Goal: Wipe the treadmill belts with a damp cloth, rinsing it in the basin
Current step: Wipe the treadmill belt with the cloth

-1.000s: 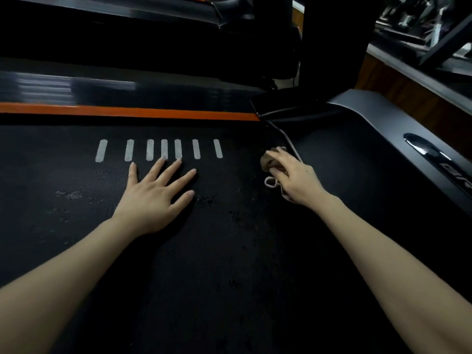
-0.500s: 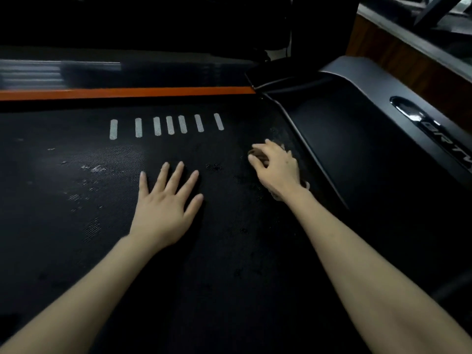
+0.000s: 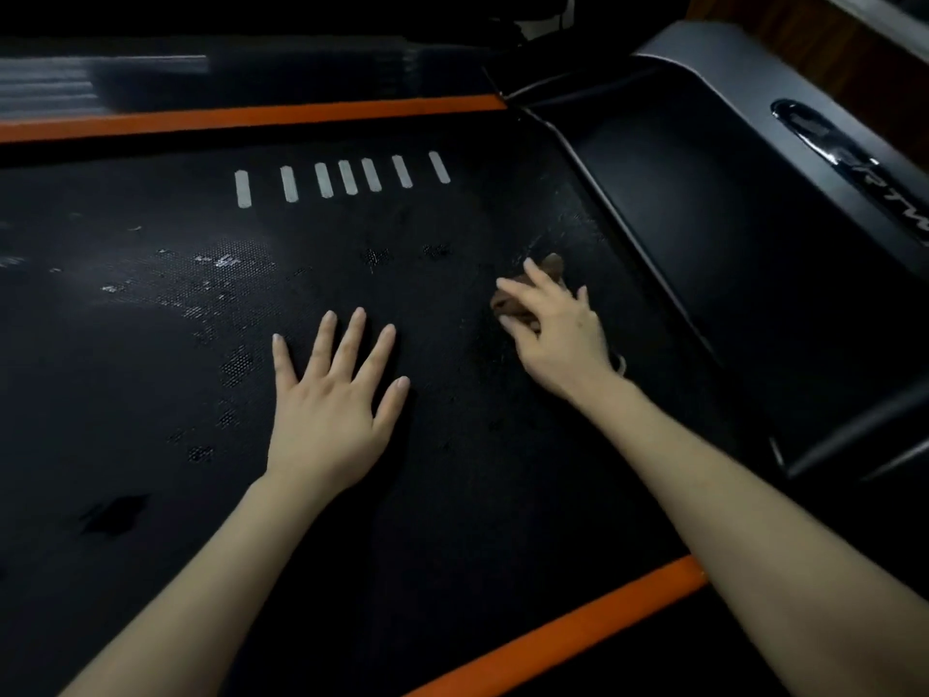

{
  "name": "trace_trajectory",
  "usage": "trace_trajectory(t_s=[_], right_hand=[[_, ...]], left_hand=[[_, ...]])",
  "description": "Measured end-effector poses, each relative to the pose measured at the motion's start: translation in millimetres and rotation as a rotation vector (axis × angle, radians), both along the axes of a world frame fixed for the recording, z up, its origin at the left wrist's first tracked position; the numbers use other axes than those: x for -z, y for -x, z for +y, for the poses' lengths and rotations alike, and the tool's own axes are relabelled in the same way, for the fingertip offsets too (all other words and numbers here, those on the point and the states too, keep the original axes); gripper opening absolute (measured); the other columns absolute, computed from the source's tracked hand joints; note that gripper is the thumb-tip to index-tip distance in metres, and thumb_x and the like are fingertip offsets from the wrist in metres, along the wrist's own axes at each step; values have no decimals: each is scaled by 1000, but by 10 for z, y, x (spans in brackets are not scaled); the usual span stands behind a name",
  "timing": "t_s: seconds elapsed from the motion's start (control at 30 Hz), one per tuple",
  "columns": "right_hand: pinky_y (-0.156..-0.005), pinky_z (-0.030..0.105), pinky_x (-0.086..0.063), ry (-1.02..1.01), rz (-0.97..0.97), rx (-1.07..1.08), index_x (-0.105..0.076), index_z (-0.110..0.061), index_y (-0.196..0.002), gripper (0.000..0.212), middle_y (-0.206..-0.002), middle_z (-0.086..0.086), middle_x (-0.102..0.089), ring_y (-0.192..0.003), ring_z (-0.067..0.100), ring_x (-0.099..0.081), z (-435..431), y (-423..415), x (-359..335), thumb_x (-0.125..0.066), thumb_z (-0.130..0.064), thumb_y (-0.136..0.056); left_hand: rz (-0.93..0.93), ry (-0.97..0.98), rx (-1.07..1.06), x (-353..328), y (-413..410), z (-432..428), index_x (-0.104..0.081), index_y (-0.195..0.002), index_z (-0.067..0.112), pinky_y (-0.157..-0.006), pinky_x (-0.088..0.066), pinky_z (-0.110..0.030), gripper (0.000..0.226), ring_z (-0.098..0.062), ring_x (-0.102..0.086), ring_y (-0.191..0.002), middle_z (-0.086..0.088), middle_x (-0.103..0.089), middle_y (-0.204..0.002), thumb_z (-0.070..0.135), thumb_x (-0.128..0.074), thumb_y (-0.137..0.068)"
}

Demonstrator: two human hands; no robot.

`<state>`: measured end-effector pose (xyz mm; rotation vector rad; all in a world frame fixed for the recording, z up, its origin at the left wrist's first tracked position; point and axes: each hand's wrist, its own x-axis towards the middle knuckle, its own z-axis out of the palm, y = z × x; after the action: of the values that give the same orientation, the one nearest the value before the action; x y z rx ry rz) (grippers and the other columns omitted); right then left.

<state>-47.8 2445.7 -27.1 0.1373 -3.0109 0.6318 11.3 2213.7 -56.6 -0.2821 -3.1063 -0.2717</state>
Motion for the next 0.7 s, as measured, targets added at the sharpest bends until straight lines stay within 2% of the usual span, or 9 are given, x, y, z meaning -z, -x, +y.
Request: trace_trajectory(t_s=[0.13, 0.23, 0.33, 0.4, 0.47, 0.53, 0.63, 0.7], right_hand=[[-110, 54, -19, 39, 23, -265, -55, -25, -130, 44, -147, 8, -40, -127, 37, -44, -371, -879, 10, -56, -25, -86], [-113, 48, -16, 2, -13, -373, -51, -28, -134, 50, -150, 5, -35, -133, 35, -38, -305, -1193, -28, -58, -20, -85], [-116, 49, -13, 18, -28, -143, -46, -29, -137, 61, -152, 3, -29, -137, 28, -33, 105, -1135, -80, -63, -9, -82], [-117, 49, -9, 31, -52, 116, -44, -31, -138, 54, -154, 2, -24, -140, 27, -27, 378, -1080, -152, -59, -13, -89], [-115, 48, -4, 35, -47, 240, -44, -31, -138, 49, -156, 1, -20, -142, 29, -21, 377, -1121, -166, -55, -17, -92], [-115, 48, -2, 45, -48, 160, -45, -31, -137, 49, -156, 0, -20, -141, 30, -22, 105, -1249, -143, -57, -17, -92], [-115, 49, -1, 47, -88, -142, -45, -32, -138, 49, -156, -1, -21, -140, 33, -24, -327, -1550, -100, -56, -19, -91], [-115, 44, 0, 38, -122, -253, -43, -33, -138, 52, -156, -3, -19, -142, 30, -20, -280, -1591, -141, -56, -15, -91]], left_hand=[[9, 19, -8, -13, 0, 19, -16, -150, 31, -114, 6, -57, 72, -23, 0, -147, -2, -10, -159, 60, 0, -86], [7, 25, -1, -29, 3, 3, -14, -151, 31, -114, 6, -56, 69, -22, 2, -147, -1, -7, -160, 60, -1, -89], [-13, 19, 1, -37, 4, -3, -11, -151, 32, -115, 8, -56, 63, -21, 5, -147, 1, -4, -160, 58, -10, -94], [-11, 15, 2, -42, 1, -3, -11, -151, 32, -114, 9, -55, 62, -21, 6, -147, 0, -3, -160, 57, -14, -95], [-2, 4, -1, -42, -5, 5, -12, -151, 31, -114, 9, -55, 61, -21, 6, -147, -1, -4, -160, 56, -15, -95], [3, -6, -5, -42, -5, 8, -13, -151, 31, -114, 9, -56, 61, -22, 5, -147, -1, -5, -160, 55, -16, -96], [4, -4, -3, -37, 0, 5, -15, -151, 30, -113, 7, -57, 61, -23, 3, -147, -2, -7, -160, 55, -17, -96], [2, -10, 3, -48, 6, -8, -16, -151, 30, -113, 6, -57, 61, -23, 2, -147, -2, -8, -160, 55, -18, -96]])
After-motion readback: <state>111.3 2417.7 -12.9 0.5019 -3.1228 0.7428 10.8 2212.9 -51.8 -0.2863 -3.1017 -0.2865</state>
